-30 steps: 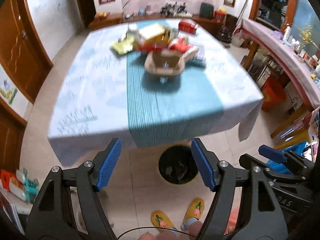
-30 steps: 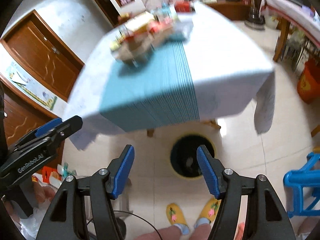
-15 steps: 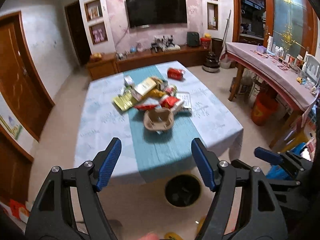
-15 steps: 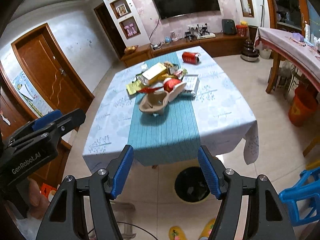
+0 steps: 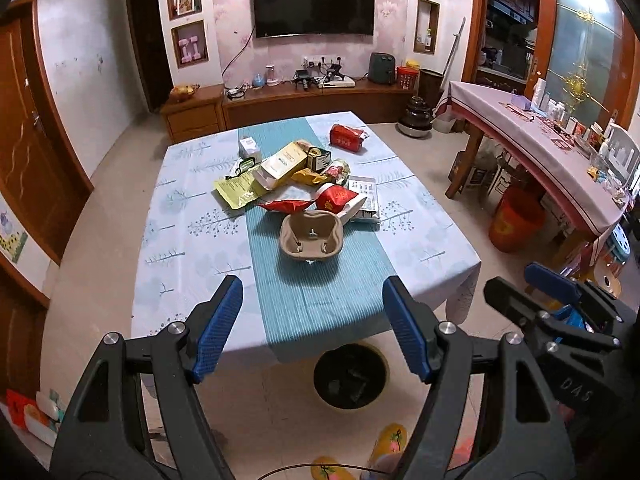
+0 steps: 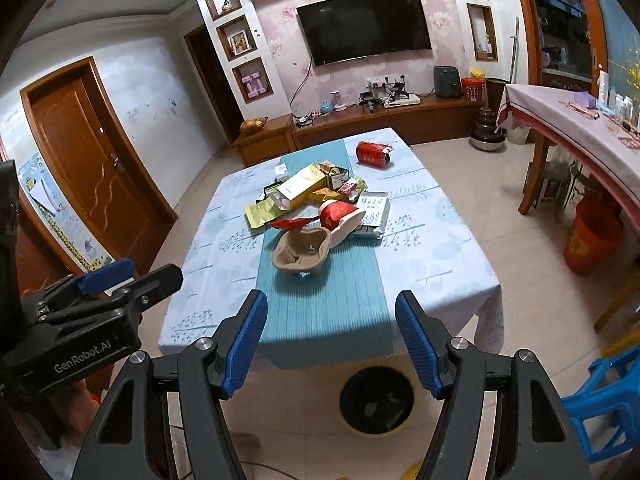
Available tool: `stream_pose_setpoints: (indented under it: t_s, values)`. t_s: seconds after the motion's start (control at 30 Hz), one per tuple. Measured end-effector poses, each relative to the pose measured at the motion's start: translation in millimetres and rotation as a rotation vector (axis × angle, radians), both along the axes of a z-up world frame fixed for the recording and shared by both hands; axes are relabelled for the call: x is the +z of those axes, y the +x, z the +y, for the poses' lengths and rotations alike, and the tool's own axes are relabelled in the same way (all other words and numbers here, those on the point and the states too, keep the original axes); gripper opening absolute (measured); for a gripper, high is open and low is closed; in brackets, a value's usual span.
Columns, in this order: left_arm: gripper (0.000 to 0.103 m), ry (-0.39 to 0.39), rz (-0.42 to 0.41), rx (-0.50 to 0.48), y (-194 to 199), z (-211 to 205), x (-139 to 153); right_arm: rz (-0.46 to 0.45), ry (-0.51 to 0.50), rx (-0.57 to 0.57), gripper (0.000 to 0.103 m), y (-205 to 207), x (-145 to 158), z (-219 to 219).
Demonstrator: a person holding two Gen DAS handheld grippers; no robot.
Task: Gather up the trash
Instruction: 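Raise both tools back above the table, then grasp the beige pulp tray with the left tool while the right tool grasps the red paper cup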
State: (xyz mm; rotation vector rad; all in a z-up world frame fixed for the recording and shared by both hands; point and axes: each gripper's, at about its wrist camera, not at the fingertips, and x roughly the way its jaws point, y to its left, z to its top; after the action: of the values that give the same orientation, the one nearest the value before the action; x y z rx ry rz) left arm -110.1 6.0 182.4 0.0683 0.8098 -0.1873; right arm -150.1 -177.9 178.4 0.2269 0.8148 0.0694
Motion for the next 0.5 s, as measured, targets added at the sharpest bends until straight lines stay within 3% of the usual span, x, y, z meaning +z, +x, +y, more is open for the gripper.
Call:
stream_pose_setpoints:
  t_s: [0.23, 0.5]
  values:
    - [0.070, -0.051, 0.070, 0.021, 38.6, -2.1, -32.4, 0.050, -0.005, 0.043, 0.068, 44.0, -22.4, -11.1]
    - [0.070, -0.076, 0.192, 0.127, 120.1, -16.1, -76.8, 0.138, -0.022, 0.143, 0.067, 146.8, -63.3, -37.8]
